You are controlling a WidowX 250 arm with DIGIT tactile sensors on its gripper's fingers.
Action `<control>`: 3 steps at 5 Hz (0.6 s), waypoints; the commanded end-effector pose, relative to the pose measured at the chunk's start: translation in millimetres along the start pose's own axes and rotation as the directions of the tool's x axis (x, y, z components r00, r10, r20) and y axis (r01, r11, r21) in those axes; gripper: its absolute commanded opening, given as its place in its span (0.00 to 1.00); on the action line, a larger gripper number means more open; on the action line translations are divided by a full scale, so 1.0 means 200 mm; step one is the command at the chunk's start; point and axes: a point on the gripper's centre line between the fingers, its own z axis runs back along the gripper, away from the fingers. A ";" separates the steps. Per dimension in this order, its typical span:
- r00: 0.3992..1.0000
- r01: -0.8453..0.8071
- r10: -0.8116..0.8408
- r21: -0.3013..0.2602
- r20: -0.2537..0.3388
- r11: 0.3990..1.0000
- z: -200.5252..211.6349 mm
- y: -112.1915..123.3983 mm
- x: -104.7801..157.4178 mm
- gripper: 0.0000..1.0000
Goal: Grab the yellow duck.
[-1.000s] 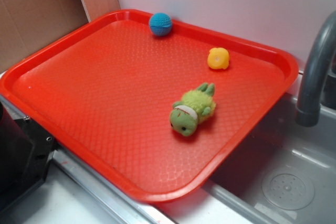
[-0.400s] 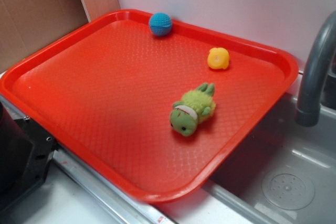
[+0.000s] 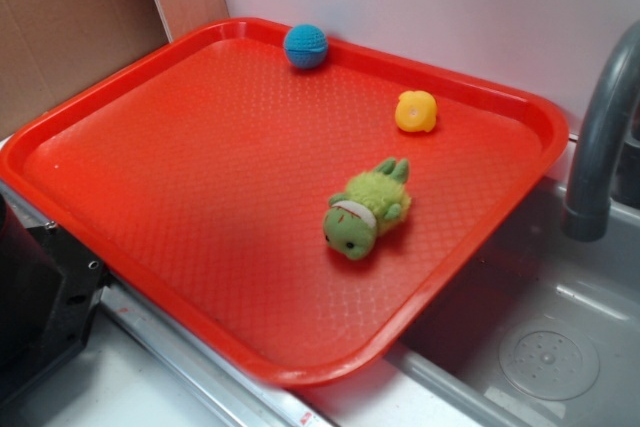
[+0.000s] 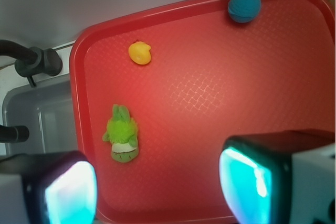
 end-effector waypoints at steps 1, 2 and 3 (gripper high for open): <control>0.998 0.021 -0.025 0.062 0.065 0.998 -0.33 -0.10 0.26 1.00; 0.992 0.049 -0.057 0.079 0.108 0.996 -0.45 -0.10 0.33 1.00; 0.992 0.070 -0.079 0.088 0.103 0.994 -0.56 -0.10 0.40 1.00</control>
